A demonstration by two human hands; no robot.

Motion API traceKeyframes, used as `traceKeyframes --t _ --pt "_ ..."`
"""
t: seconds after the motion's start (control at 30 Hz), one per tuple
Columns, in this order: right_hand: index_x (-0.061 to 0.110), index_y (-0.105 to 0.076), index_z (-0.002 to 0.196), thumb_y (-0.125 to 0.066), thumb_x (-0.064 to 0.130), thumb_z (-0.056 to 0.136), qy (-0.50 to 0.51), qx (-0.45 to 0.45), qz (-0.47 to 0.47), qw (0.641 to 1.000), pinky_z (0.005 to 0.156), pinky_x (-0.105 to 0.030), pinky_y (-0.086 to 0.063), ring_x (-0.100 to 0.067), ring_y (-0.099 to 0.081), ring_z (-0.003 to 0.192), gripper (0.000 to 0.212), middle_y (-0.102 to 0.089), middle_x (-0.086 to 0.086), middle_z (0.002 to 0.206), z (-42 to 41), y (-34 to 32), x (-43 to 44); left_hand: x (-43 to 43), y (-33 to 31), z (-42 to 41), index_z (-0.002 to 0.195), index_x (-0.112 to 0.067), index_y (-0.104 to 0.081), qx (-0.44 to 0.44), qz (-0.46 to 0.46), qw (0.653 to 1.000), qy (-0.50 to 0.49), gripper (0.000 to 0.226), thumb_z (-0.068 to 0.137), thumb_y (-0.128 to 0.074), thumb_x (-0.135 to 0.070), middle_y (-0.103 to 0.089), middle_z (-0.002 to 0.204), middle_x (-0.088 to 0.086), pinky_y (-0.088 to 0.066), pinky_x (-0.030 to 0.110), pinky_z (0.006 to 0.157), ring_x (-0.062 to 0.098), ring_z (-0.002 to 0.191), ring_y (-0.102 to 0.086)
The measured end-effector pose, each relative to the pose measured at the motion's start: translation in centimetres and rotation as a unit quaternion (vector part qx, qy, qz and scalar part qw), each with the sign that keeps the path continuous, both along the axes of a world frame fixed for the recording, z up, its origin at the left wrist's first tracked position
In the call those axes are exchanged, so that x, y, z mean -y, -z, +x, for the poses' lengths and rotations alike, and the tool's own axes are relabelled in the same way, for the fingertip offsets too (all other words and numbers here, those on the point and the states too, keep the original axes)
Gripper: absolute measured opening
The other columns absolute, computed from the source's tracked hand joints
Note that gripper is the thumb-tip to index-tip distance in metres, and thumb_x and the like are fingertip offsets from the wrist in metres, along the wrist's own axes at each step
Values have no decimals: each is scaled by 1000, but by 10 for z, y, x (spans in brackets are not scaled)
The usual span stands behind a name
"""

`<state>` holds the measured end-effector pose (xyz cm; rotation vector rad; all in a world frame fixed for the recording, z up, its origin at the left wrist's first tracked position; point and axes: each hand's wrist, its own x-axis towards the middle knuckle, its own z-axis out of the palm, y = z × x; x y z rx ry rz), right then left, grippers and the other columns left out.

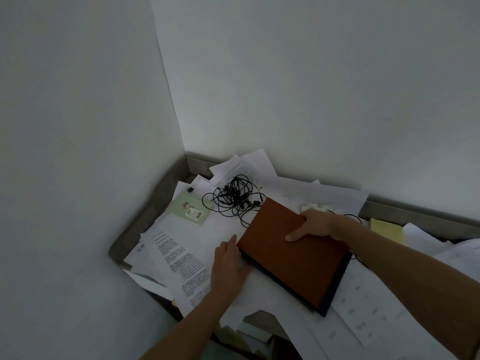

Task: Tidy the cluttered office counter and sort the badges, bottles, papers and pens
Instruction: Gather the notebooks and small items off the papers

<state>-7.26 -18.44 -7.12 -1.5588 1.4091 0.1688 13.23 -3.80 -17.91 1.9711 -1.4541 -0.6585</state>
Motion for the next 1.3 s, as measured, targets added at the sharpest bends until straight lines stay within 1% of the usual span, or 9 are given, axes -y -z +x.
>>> traceKeyframes --t 0.1,0.2,0.27,0.37,0.57,0.83,0.97,1.1,1.3 --pt "15 -64 120 -89 33 62 54 118 -31 991 84 -42 -58 -23 -72 90 65 -73 -4 104 -25 -15 -21 5 -21 -8 149 -15 -25 -195 11 978 -75 76 88 -69 -24 -50 132 10 -43 34 99 20 115 -49" --pt "24 -63 118 -83 24 69 135 265 -80 951 78 -37 -59 -20 -72 91 52 -73 -1 106 -46 -36 -42 27 -73 -21 141 -13 -42 -509 30 849 -141 44 100 -47 -28 -64 110 11 -46 38 97 22 104 -60" --pt "28 -60 119 -82 23 67 167 340 -109 919 81 -37 -57 -19 -71 97 56 -71 2 111 -54 -42 -55 44 -104 -34 133 -18 -54 -579 24 809 -97 49 101 -32 -48 -67 117 11 -42 45 104 26 112 -61" --pt "27 -59 122 -84 16 64 181 364 -117 906 88 -38 -55 -16 -67 105 64 -71 5 114 -59 -27 -68 57 -130 -53 119 -29 -63 -548 4 834 -57 63 90 -25 -70 -64 126 -2 -44 32 94 13 110 -60" --pt "29 -61 116 -85 2 66 179 328 -119 920 77 -17 -54 -2 -65 102 62 -71 9 108 -61 7 -86 49 -128 -74 94 -12 -67 -573 1 819 -26 63 96 -26 -60 -74 75 2 -52 18 50 11 65 -71" --pt "30 -65 109 -90 11 61 235 315 -153 907 92 -37 -53 -14 -65 106 58 -72 9 107 -53 8 -78 47 -139 -74 98 -14 -69 -567 14 822 48 75 96 -11 -61 -76 84 4 -55 20 56 13 75 -73" --pt "28 -64 109 -86 12 65 242 333 -129 902 96 -42 -52 -12 -67 100 52 -72 8 105 -68 -16 -79 39 -154 -66 114 -29 -65 -465 8 877 123 67 91 -17 -69 -71 114 -3 -49 32 93 12 106 -65" --pt "20 -60 126 -86 25 68 210 347 -74 911 96 -48 -52 -24 -69 104 64 -71 -2 114 -86 -31 -90 29 -163 -68 117 -20 -60 -414 6 901 130 30 92 -59 -38 -67 118 3 -55 24 72 10 96 -68" --pt "21 -52 131 -75 40 79 240 348 26 906 94 -47 -53 -26 -70 102 60 -70 -8 116 -114 -25 -142 -16 -136 -110 117 -11 -62 -496 39 867 -17 35 92 -60 -36 -73 105 9 -58 36 74 24 92 -72"
